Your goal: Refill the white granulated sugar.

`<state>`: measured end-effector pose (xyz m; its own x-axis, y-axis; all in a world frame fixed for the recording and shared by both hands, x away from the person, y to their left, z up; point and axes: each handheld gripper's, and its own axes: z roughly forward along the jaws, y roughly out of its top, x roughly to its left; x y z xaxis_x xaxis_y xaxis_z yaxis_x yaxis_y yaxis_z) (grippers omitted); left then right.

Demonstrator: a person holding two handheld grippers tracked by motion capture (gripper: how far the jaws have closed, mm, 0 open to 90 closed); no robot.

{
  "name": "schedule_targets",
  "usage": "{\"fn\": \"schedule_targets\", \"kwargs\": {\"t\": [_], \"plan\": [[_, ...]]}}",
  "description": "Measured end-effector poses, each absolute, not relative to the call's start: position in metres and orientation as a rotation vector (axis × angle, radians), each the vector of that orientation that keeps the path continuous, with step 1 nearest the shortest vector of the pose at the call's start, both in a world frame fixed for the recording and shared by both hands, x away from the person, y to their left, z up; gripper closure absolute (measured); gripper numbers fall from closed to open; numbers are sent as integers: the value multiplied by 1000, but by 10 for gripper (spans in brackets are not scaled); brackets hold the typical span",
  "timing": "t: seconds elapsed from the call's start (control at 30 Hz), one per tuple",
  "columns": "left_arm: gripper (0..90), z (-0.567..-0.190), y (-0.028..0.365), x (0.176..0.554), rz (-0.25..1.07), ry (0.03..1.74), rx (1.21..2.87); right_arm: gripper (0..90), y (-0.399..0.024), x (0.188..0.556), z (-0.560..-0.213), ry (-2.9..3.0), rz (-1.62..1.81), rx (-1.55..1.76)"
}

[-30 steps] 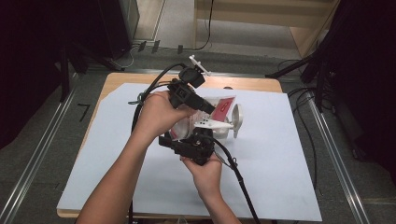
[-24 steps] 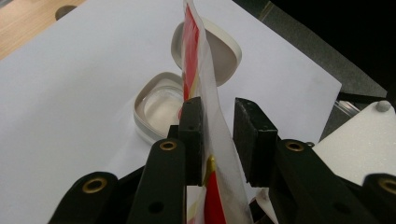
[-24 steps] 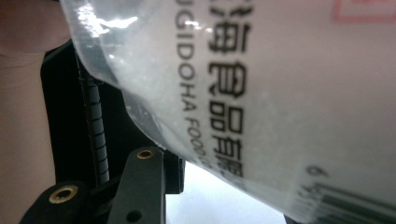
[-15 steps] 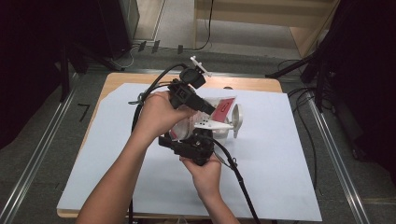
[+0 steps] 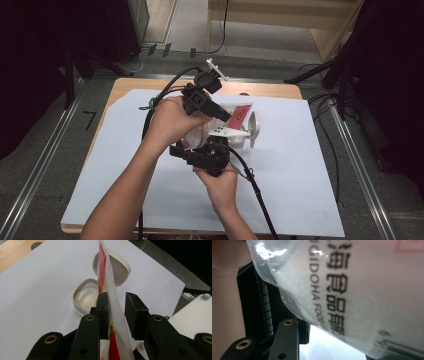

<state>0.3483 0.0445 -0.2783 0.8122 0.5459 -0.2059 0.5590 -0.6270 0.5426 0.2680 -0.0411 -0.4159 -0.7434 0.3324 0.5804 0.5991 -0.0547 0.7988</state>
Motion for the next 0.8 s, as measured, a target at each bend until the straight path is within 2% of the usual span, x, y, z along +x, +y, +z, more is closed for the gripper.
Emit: {"fn": "schedule_targets", "kwargs": {"t": [0.8], "plan": [[740, -277, 39, 347, -29, 816, 2399, 629, -41, 266, -415, -2021, -1910, -1024]]}}
